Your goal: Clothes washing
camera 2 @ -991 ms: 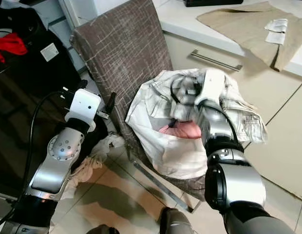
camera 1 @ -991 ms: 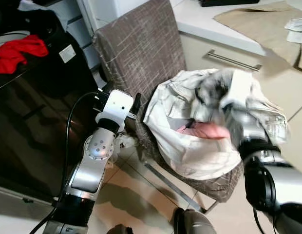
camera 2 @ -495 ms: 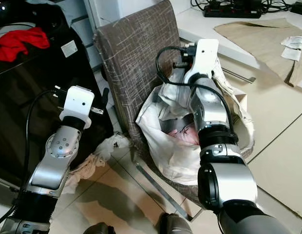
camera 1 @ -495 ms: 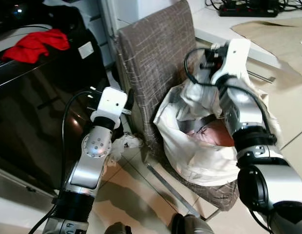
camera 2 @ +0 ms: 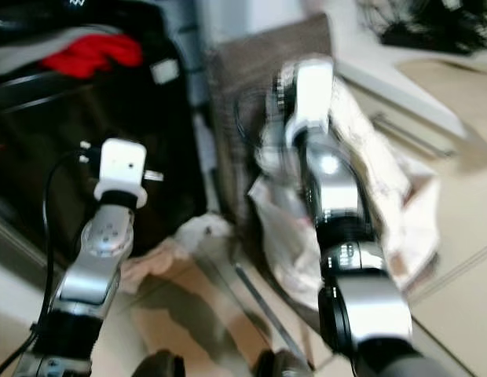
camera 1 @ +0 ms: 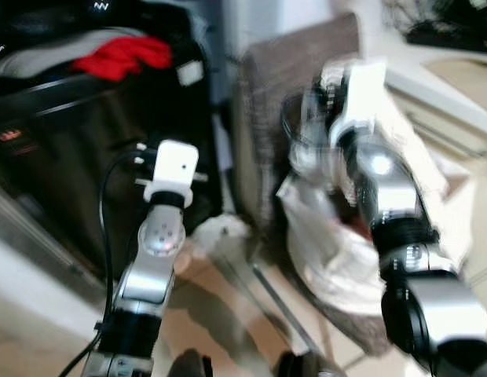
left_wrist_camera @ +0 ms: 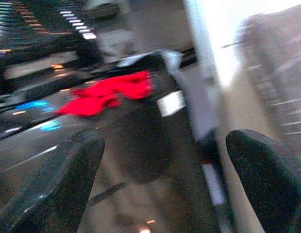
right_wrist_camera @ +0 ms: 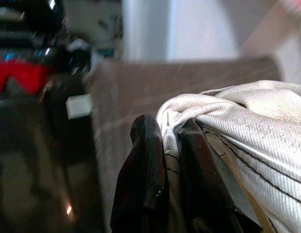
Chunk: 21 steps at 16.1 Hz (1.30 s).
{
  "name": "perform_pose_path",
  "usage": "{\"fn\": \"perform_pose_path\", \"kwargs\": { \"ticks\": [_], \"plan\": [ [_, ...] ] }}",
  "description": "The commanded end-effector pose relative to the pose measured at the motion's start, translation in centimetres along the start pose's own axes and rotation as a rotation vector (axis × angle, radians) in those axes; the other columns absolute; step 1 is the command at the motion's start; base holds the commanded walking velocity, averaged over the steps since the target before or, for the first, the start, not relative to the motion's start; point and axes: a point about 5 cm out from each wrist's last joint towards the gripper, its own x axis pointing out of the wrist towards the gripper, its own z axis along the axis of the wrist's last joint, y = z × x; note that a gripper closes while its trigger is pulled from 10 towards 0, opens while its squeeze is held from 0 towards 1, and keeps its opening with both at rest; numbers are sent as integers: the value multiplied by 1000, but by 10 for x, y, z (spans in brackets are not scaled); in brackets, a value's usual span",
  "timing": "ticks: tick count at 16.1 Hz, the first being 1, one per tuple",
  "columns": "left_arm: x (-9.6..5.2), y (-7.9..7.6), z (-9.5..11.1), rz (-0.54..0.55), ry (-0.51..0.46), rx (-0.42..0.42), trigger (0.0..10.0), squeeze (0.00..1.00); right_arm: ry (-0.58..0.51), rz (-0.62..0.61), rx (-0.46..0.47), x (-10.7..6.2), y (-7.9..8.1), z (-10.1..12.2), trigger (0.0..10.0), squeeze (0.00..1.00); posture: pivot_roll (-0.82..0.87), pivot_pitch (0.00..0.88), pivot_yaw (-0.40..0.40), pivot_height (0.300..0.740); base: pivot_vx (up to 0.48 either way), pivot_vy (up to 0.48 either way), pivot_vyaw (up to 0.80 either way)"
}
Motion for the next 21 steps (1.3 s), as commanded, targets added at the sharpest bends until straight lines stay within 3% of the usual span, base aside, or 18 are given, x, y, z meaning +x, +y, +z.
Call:
{"fn": "perform_pose_path", "kwargs": {
  "ticks": [1, 4, 6, 9, 12, 15, 17, 20, 21],
  "plan": [
    [-2, 4, -5, 41, 26, 20, 10000, 0, -30, 26, -26, 1, 2, 6, 0, 302, -44, 0, 0, 721, 0, 0, 638],
    [-7, 9, -15, 72, 60, 104, 10000, 0, 74, 63, -14, -17, 8, -38, 0, 333, -27, 0, -12, 721, 0, 0, 613],
    [-12, 11, -20, 108, 87, 155, 10000, 0, 117, 77, 12, -27, 12, -54, 0, 337, -19, 0, -19, 721, 0, 0, 581],
    [-17, 6, -21, 100, 94, 187, 10000, 0, 134, 90, 4, -28, 14, -59, 0, 404, -6, 0, -27, 721, 0, 0, 573],
    [-20, 6, -21, 114, 109, 174, 10000, 0, 116, 105, -10, -18, 18, -52, 0, 439, 16, 4, -38, 721, 0, 0, 542],
    [-20, 7, -21, 124, 113, 178, 10000, 0, 46, 136, -34, -5, 27, -30, 0, 455, 19, 1, -38, 721, 0, 0, 517],
    [-17, 8, -20, 135, 109, 175, 10000, 0, -124, 184, -74, 21, 36, 29, 0, 455, 17, 0, -40, 721, 0, 0, 497],
    [-15, 7, -18, 137, 101, 169, 10000, 0, -299, 229, -106, 34, 42, 86, 0, 447, 16, 0, -46, 725, 0, 0, 485],
    [-15, 6, -18, 136, 99, 168, 10000, 0, -319, 233, -107, 34, 42, 92, 0, 447, 14, 0, -49, 729, 0, 0, 475]
  ]
}}
